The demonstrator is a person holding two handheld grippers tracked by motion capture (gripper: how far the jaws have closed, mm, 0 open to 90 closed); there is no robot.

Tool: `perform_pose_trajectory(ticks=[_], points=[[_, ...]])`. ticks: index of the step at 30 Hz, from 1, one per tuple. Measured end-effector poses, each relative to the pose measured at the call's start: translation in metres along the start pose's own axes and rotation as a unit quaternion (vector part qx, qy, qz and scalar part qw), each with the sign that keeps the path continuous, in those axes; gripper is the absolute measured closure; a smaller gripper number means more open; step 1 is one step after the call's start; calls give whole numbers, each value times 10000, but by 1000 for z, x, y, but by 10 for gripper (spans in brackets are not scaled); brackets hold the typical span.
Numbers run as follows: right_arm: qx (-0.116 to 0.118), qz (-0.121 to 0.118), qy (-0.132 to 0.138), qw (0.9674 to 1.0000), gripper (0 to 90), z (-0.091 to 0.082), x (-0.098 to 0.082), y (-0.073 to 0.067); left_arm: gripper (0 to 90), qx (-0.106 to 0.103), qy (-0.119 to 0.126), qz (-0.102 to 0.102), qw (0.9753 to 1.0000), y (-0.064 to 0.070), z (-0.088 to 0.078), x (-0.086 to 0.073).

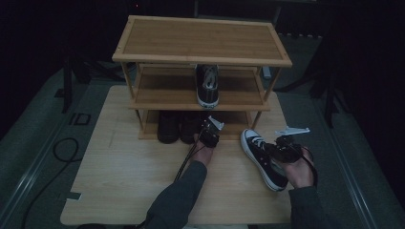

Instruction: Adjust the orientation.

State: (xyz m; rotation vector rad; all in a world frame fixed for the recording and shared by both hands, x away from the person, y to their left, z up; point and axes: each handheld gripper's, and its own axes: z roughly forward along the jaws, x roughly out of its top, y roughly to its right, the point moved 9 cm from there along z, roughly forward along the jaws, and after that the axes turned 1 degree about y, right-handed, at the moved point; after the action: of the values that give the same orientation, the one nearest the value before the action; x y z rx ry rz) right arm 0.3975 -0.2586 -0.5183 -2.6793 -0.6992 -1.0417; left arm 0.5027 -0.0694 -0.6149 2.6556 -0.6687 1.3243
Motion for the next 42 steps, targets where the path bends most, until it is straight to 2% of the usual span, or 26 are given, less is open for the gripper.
perform_pose_trajectory(ticks=[2, 3, 6, 10, 13, 15, 19, 21, 22, 23, 26, 27, 29, 34, 36, 41, 42], points=[[51, -95, -1, 9999, 857, 2, 1, -5, 900, 2, -1, 3, 10000, 0, 0, 0], [127, -331, -1, 9994, 856, 7, 3, -14, 900, 2, -2, 7, 10000, 0, 0, 0], [219, -577, 4, 9981, 856, 13, 4, -26, 900, 2, 0, 3, 10000, 0, 0, 0], [301, -721, -23, 9969, 855, 17, 3, -35, 900, 8, 1, 8, 10000, 0, 0, 0], [445, -813, -202, 9955, 844, 22, -4, -40, 900, 14, 9, 6, 10000, 0, 0, 0], [427, -815, -278, 9954, 830, 24, -8, -39, 900, 13, 9, 4, 10000, 0, 0, 0], [428, -741, -224, 9961, 784, 21, -8, -36, 900, 15, 8, 8, 10000, 0, 0, 0], [455, -635, -7, 9969, 741, 13, -2, -34, 900, 13, 8, 3, 10000, 0, 0, 0], [455, -635, -7, 9969, 741, 13, -2, -34, 900, 13, 8, 3, 10000, 0, 0, 0], [415, -522, 131, 9977, 731, 6, 3, -30, 900, 10, 8, -1, 10000, 0, 0, 0], [332, -415, 192, 9984, 728, 0, 5, -25, 900, 11, 7, 1, 10000, 0, 0, 0], [242, -272, 186, 9992, 729, -3, 3, -18, 900, 8, 1, 2, 10000, 0, 0, 0], [191, -200, 134, 9995, 730, -3, -1, -15, 900, 8, 1, 2, 10000, 0, 0, 0], [168, -152, 50, 9997, 728, -2, -9, -12, 900, 8, 3, 0, 10000, 0, 0, 0], [165, -91, -83, 9998, 729, 0, -22, -12, 900, 10, 3, 3, 10000, 0, 0, 0], [170, -64, -194, 9996, 739, 2, -30, -10, 900, 14, 10, -2, 10000, 0, 0, 0], [97, -113, -269, 9995, 739, 5, -33, -9, 900, 15, 10, -2, 10000, 0, 0, 0]])
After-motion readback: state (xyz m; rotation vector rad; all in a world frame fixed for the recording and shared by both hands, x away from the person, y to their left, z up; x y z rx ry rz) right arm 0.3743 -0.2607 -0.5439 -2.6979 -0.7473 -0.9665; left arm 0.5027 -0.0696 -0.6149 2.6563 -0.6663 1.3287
